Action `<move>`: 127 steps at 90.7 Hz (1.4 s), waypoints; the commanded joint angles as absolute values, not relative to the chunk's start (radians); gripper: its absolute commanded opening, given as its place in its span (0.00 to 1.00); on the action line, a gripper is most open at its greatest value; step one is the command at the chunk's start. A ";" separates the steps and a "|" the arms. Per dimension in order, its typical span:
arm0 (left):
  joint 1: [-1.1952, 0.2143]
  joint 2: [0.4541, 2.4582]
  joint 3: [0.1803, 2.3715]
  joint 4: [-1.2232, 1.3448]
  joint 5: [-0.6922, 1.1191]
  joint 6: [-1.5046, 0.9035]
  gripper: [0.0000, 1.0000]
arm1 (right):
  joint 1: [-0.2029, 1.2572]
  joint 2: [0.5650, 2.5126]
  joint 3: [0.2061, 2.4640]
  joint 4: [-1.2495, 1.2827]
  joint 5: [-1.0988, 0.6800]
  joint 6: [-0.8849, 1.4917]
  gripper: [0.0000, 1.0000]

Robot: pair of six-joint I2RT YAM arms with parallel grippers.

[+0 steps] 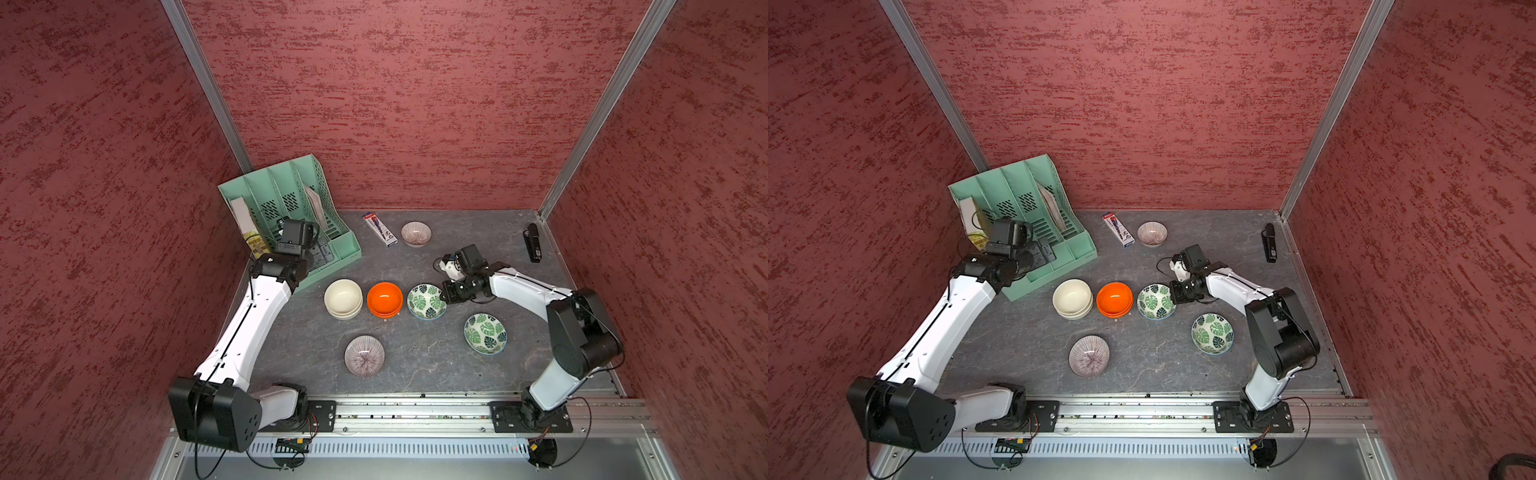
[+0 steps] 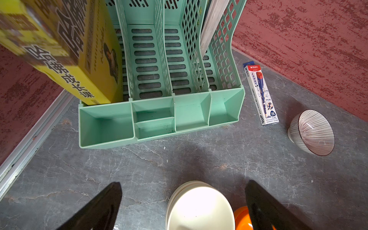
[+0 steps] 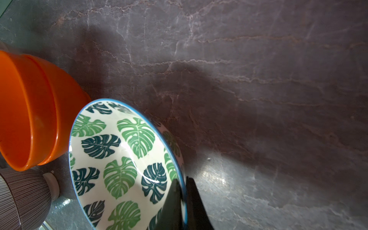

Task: Stack the bowls
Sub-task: Move the bowl to the center of the board.

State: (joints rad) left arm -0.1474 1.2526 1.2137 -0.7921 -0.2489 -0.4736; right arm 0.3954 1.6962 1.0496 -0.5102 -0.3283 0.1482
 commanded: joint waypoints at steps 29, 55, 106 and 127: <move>-0.138 1.236 1.221 -0.789 -0.266 -0.460 1.00 | 0.388 1.735 1.038 -0.603 -0.280 0.114 0.09; -0.138 1.237 1.222 -0.788 -0.265 -0.462 1.00 | 0.388 1.722 1.037 -0.601 -0.290 0.112 0.24; -0.135 1.229 1.212 -0.785 -0.267 -0.460 1.00 | 0.389 1.680 1.052 -0.574 -0.347 0.112 0.06; -0.135 1.235 1.209 -0.779 -0.256 -0.466 1.00 | 0.405 1.711 1.071 -0.572 -0.337 0.115 0.06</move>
State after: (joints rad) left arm -0.1394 1.2472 1.2137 -0.7918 -0.2485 -0.4736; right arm 0.3943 1.6836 1.0401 -0.5720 -0.3359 0.1226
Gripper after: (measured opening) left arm 0.996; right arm 0.088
